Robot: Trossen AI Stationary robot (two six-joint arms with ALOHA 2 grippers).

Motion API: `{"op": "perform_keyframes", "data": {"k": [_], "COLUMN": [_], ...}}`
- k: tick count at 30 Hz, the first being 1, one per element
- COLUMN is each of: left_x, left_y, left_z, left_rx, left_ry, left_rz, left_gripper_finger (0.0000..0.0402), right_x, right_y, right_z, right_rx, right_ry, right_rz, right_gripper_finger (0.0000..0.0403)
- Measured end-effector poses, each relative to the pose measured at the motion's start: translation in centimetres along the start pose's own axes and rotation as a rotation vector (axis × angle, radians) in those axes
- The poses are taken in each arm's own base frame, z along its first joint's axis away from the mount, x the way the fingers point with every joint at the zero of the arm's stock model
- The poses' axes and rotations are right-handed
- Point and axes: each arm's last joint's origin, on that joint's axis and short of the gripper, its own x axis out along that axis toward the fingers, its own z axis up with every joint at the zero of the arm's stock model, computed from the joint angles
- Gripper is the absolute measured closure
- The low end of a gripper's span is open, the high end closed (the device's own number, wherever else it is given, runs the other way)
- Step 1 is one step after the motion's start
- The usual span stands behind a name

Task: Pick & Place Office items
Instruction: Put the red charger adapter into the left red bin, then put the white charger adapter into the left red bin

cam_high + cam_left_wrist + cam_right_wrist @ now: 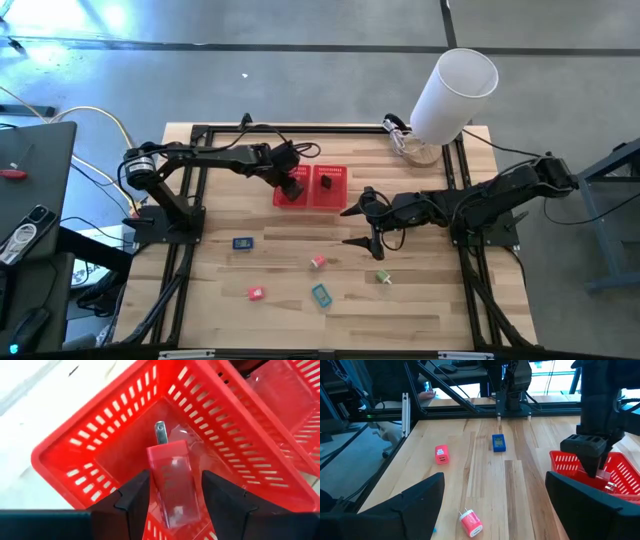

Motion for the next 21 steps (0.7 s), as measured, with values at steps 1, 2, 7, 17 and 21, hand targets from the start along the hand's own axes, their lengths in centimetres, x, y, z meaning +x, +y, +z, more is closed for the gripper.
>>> {"op": "perform_keyframes", "data": {"k": [1,2,7,17,21], "left_x": [-0.1,-0.2,-1.1,-2.6,-2.8], "left_y": [-0.1,-0.2,-1.0,-2.1,-1.6], "left_z": [0.1,0.2,1.0,1.2,0.8], "left_rx": [0.01,0.024,0.068,0.12,0.127], "left_ry": [-0.004,-0.007,-0.008,0.063,0.087], "left_rz": [-0.002,-0.004,-0.012,0.024,0.141], "left_gripper_finger": [0.023,0.0229,0.0229,0.0229,0.0229], "right_x": [0.0,0.0,0.0,0.0,0.0], "right_y": [0.0,0.0,0.0,0.1,0.1], "right_z": [0.0,0.0,-0.1,-1.2,-1.4], "right_rx": [0.0,0.0,-0.001,0.004,0.003], "right_ry": [0.0,0.0,0.014,0.1,0.113], "right_rz": [0.0,0.0,0.007,0.087,0.086], "right_gripper_finger": [0.0069,0.0069,0.0069,0.0069,0.0069]}}
